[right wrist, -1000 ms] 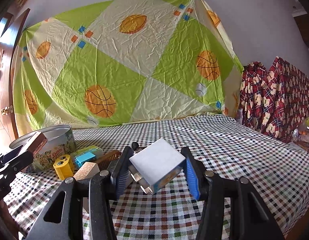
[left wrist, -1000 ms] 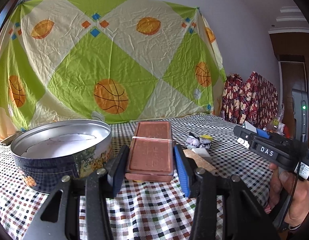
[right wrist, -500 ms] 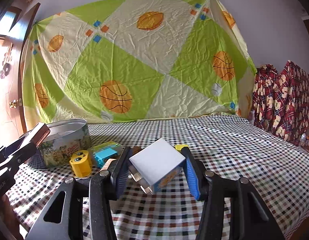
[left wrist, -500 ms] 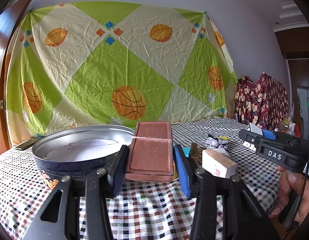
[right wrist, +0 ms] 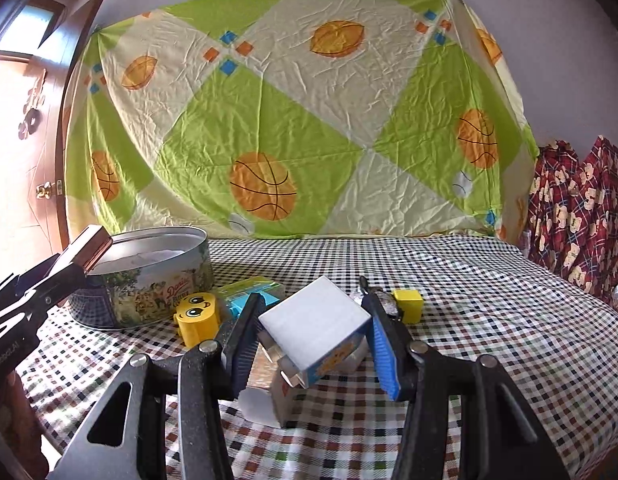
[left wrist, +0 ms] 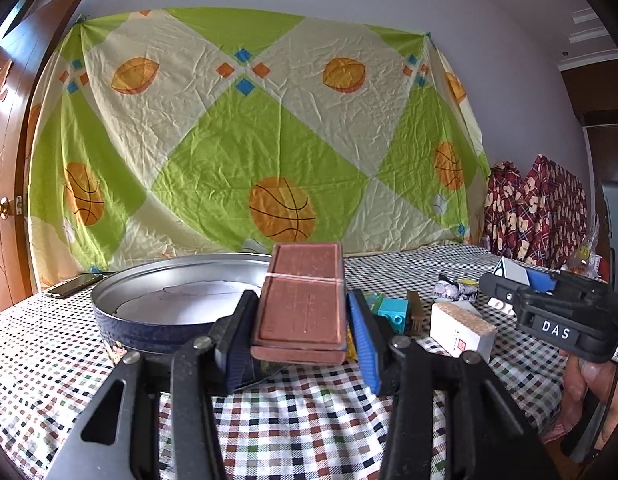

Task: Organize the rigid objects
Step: 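Lift and carry the rose-gold box and white block over the silver tin with both tools, then open both tools to drop the box and block into the tin, then grasp the floral-patterned beige box with the right tool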

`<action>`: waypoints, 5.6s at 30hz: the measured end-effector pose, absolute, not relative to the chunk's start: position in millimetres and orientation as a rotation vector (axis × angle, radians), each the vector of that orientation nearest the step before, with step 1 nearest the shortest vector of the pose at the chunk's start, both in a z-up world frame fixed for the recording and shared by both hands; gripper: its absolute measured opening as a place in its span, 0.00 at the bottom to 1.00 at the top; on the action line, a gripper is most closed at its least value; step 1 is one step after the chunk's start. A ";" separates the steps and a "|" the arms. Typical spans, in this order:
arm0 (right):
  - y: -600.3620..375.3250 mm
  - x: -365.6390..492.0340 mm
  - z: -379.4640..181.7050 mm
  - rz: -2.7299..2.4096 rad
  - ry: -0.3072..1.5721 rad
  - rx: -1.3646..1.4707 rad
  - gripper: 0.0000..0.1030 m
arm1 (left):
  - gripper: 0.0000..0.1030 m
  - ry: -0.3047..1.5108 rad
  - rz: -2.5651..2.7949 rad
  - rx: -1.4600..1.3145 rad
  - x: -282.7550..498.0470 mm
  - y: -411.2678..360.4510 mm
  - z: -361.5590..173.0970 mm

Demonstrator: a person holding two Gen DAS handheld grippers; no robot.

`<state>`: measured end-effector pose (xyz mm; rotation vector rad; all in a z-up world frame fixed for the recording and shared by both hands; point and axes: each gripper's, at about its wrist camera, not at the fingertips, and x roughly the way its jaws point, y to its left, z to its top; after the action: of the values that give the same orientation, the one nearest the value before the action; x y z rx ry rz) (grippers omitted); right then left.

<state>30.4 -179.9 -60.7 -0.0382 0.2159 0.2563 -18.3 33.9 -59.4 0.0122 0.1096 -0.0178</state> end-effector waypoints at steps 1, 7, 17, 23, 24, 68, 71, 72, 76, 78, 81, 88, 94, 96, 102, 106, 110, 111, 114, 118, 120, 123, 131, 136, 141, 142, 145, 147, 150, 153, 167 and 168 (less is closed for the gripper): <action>-177.7 29.8 -60.8 0.261 0.215 -0.041 0.51 | 0.43 0.109 -0.016 0.010 -18.5 35.5 -59.4; -164.8 26.3 -60.9 0.287 0.214 -0.060 0.51 | 0.43 0.107 -0.014 -0.003 -19.3 42.1 -58.7; -146.0 21.6 -61.5 0.325 0.211 -0.092 0.51 | 0.44 0.104 0.016 -0.019 -21.4 58.1 -58.5; -136.1 20.4 -58.9 0.351 0.215 -0.095 0.51 | 0.44 0.105 0.034 -0.026 -22.1 67.1 -59.4; -134.9 20.2 -58.3 0.354 0.214 -0.096 0.51 | 0.44 0.106 0.039 -0.030 -21.8 69.5 -59.5; -52.0 16.0 -50.7 0.512 0.218 -0.201 0.51 | 0.44 0.110 0.147 -0.116 -30.1 141.7 -63.4; -47.1 14.7 -51.1 0.522 0.218 -0.209 0.51 | 0.44 0.107 0.152 -0.119 -30.9 145.4 -63.9; -45.7 14.5 -51.2 0.524 0.219 -0.211 0.51 | 0.44 0.109 0.153 -0.123 -30.9 146.9 -64.1; -40.3 13.6 -51.4 0.533 0.222 -0.217 0.51 | 0.44 0.113 0.154 -0.133 -31.4 151.7 -64.4; -36.7 13.4 -51.3 0.538 0.224 -0.221 0.51 | 0.44 0.115 0.154 -0.139 -31.5 153.1 -64.4; -31.5 12.3 -51.7 0.546 0.224 -0.230 0.51 | 0.44 0.120 0.155 -0.148 -31.5 156.1 -64.9; -19.6 11.7 -52.0 0.567 0.233 -0.247 0.51 | 0.44 0.130 0.155 -0.157 -31.5 162.0 -66.0; -15.7 14.3 -51.3 0.587 0.254 -0.253 0.51 | 0.44 0.166 0.159 -0.154 -27.6 164.0 -61.4; -15.5 16.3 -50.0 0.599 0.265 -0.247 0.51 | 0.44 0.181 0.157 -0.149 -25.7 163.5 -57.9; -16.2 26.1 -29.6 0.640 0.276 -0.212 0.51 | 0.44 0.227 0.132 -0.147 -15.4 160.8 -40.8; -13.4 46.7 -11.3 0.667 0.323 -0.174 0.51 | 0.44 0.260 0.103 -0.129 0.6 159.6 -25.3; 4.0 81.9 -2.4 0.665 0.393 -0.193 0.51 | 0.44 0.301 0.084 -0.101 24.8 160.5 -16.9; 7.6 91.3 -1.2 0.667 0.419 -0.189 0.51 | 0.44 0.316 0.084 -0.087 33.1 160.8 -15.7; 19.5 121.2 1.5 0.662 0.487 -0.175 0.51 | 0.44 0.371 0.079 -0.073 56.7 166.9 -13.3; 36.3 159.2 -3.5 0.660 0.574 -0.156 0.51 | 0.44 0.503 0.112 -0.080 95.8 181.8 -14.2; 47.6 173.1 -8.8 0.650 0.609 -0.175 0.51 | 0.44 0.573 0.128 -0.094 113.8 190.3 -17.4; 59.8 192.7 -16.9 0.644 0.666 -0.188 0.51 | 0.44 0.624 0.126 -0.126 131.4 201.3 -20.4; 64.8 224.0 -25.0 0.607 0.734 -0.169 0.51 | 0.44 0.729 0.152 -0.116 165.3 214.3 -30.8; 64.1 223.2 -22.5 0.597 0.727 -0.154 0.71 | 0.48 0.713 0.188 -0.117 167.2 218.4 -28.2; 38.4 203.9 -13.4 0.581 0.682 -0.136 0.71 | 0.64 0.631 0.223 -0.116 141.8 212.6 -18.6; 27.7 195.9 -11.1 0.578 0.664 -0.128 0.71 | 0.67 0.605 0.224 -0.112 132.9 208.7 -16.2; -13.8 167.8 -8.9 0.571 0.616 -0.090 0.71 | 0.78 0.516 0.238 -0.110 100.2 192.0 -13.4; -41.4 151.0 -10.2 0.549 0.592 -0.067 0.71 | 0.78 0.469 0.228 -0.115 79.8 177.1 -15.5; -89.2 121.6 -12.2 0.478 0.544 -0.040 0.71 | 0.79 0.436 0.205 -0.112 59.7 152.7 -22.1; -129.6 100.2 -17.5 0.400 0.513 -0.010 0.71 | 0.79 0.414 0.179 -0.107 47.3 128.2 -28.4; -157.7 81.2 -62.0 0.382 0.602 0.000 0.65 | 0.79 0.466 0.018 0.005 45.2 37.5 -43.5; -155.9 82.5 -64.2 0.384 0.611 -0.003 0.63 | 0.79 0.470 0.013 0.010 45.5 35.1 -43.4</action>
<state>82.5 -155.9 -64.2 -0.0034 0.6110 0.3837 45.5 35.1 -43.4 0.0097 0.4701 0.0133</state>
